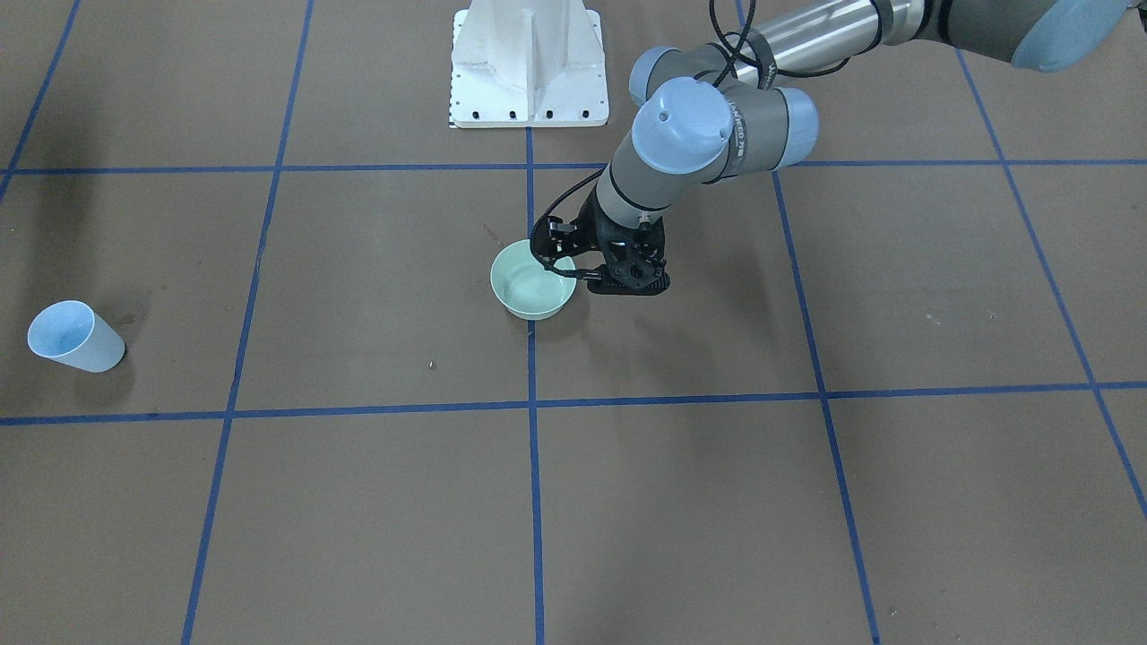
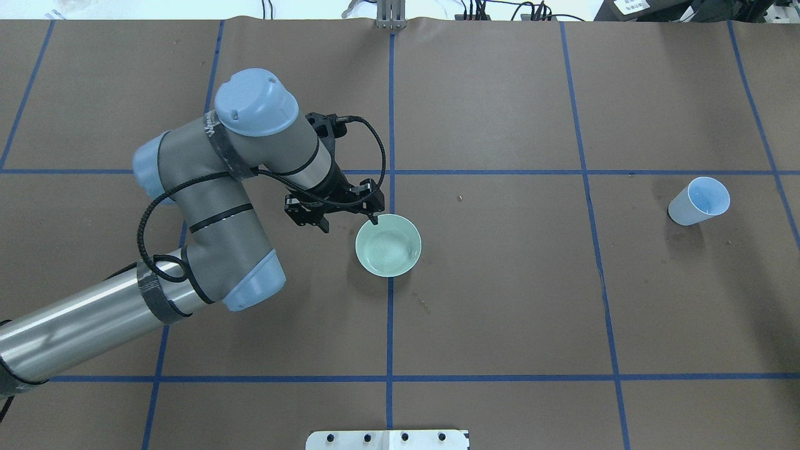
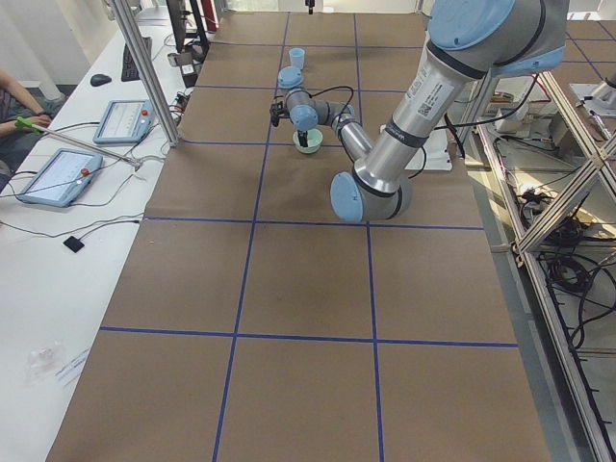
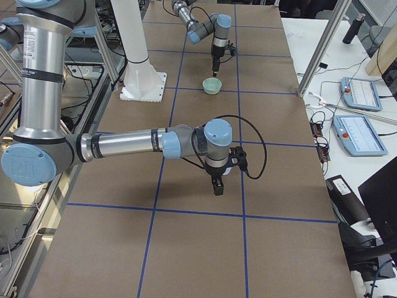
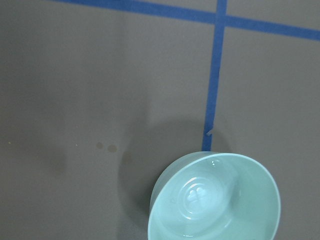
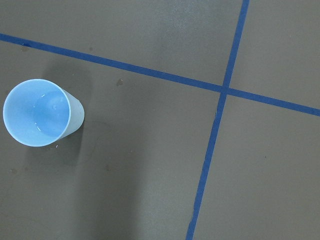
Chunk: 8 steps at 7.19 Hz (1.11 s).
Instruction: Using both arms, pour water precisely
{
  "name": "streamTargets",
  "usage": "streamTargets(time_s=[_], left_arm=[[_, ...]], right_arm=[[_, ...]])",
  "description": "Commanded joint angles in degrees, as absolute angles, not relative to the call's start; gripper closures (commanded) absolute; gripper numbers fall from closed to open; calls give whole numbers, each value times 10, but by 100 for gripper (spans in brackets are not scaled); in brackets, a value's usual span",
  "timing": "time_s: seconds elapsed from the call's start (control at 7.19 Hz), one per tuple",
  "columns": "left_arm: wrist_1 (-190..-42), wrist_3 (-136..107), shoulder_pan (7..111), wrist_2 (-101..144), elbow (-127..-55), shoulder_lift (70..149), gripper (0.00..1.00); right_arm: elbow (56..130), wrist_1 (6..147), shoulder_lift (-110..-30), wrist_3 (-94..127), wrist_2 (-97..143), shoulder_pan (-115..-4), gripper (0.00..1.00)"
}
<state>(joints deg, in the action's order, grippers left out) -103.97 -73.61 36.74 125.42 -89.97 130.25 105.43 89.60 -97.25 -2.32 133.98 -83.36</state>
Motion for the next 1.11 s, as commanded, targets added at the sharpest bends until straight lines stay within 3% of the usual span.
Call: streamTargets(time_s=[0.0,0.7,0.97], left_arm=[[-1035,-737,389,1260,-957,1250,8],[-1035,-736,397,1260,-962,1241,8],[-1035,-736,397,1259,-962,1240,8]], right_arm=[[1044,810,-972,-22,1375,-787,0],[868,265,-988,208,1289,-646,0],[867,215,-999,250,1253,-602,0]])
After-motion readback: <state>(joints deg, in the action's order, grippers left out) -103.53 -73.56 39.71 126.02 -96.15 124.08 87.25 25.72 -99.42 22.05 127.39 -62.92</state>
